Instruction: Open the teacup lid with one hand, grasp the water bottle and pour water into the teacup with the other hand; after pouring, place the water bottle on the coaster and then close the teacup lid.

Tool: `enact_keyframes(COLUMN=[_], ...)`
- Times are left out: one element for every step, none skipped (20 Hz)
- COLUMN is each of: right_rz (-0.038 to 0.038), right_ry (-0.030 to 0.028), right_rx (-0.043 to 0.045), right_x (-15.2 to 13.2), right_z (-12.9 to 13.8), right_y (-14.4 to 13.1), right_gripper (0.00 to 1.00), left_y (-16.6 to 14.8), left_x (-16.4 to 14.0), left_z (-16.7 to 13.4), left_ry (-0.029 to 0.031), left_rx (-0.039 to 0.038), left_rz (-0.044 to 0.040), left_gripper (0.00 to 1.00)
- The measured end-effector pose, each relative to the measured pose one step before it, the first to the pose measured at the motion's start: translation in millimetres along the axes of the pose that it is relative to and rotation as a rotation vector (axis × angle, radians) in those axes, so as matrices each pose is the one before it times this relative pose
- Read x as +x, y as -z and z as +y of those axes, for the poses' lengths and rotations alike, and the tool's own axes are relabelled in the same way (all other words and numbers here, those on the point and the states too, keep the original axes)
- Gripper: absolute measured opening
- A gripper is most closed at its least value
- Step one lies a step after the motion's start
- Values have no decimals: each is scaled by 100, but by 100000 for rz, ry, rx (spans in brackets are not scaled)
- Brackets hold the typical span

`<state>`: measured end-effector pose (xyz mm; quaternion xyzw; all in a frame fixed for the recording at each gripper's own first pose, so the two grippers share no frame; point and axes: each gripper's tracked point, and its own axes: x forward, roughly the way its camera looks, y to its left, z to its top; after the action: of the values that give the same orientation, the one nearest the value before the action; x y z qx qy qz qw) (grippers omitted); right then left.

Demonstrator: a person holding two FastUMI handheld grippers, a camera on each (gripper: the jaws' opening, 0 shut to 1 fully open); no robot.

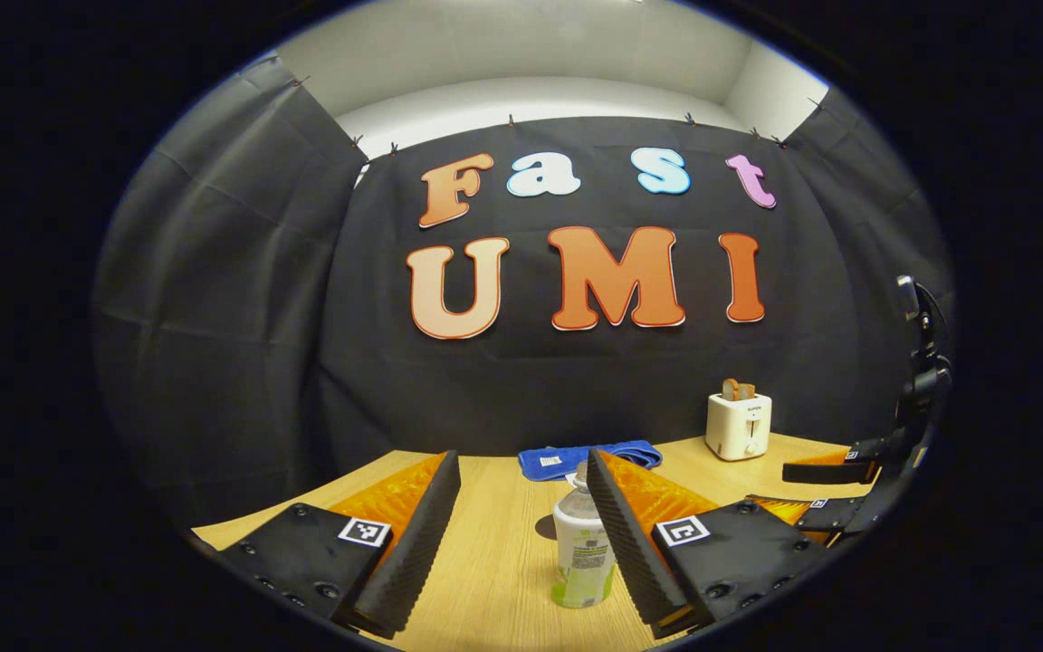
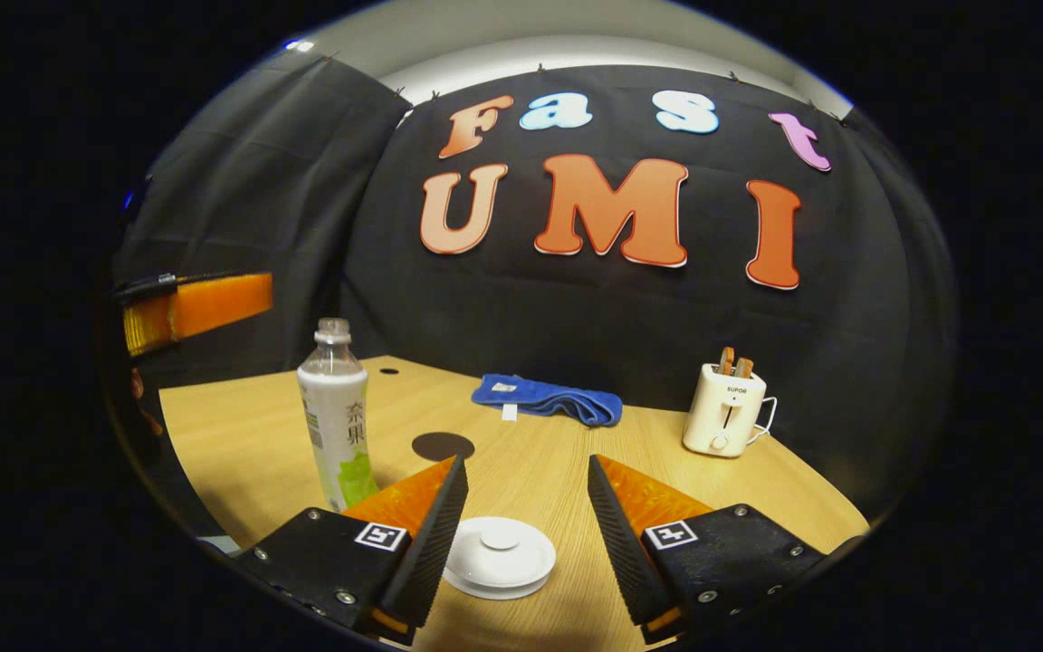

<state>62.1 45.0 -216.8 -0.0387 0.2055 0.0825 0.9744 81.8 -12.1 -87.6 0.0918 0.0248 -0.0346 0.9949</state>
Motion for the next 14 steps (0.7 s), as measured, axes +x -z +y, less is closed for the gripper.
enact_keyframes(right_rz=[1485,1683,1539,1529,1481,1799,1361,999,1153,1091,913,799,818,646], right_ry=[1057,840,-930,-1018,-914,-620,-760,-1089,-1657,-1902,-1188,-981,-159,159], right_rx=[-653,-296,3,29,-6,181,670,1175,935,495,439,130,-273,-1210], right_x=[206,235,217,153,126,205,-1,49,181,233,-4,95,142,85], right_z=[-227,-213,321,406,225,232,57,211,386,340,243,215,89,-96], right_y=[526,594,601,540,481,450,353,151,240,226,177,74,114,110], right_gripper=[78,77,76,76,71,69,65,63,57,54,47,41,34,31], left_y=[395,358,387,439,389,290,317,110,224,239,178,149,104,109], left_x=[202,182,234,223,250,257,93,83,73,-3,44,-9,100,35], left_z=[-108,-58,-19,-129,36,-99,-128,-184,-99,-32,-70,-99,30,46], left_ry=[475,247,-1,51,5,253,349,472,389,370,556,361,162,176], left_rx=[64,214,289,362,197,46,27,-184,-290,-272,-201,-348,-359,-202], left_rz=[865,926,711,747,809,930,1060,662,663,549,619,410,417,292], left_gripper=[91,91,91,91,91,90,90,91,91,91,91,91,91,91])
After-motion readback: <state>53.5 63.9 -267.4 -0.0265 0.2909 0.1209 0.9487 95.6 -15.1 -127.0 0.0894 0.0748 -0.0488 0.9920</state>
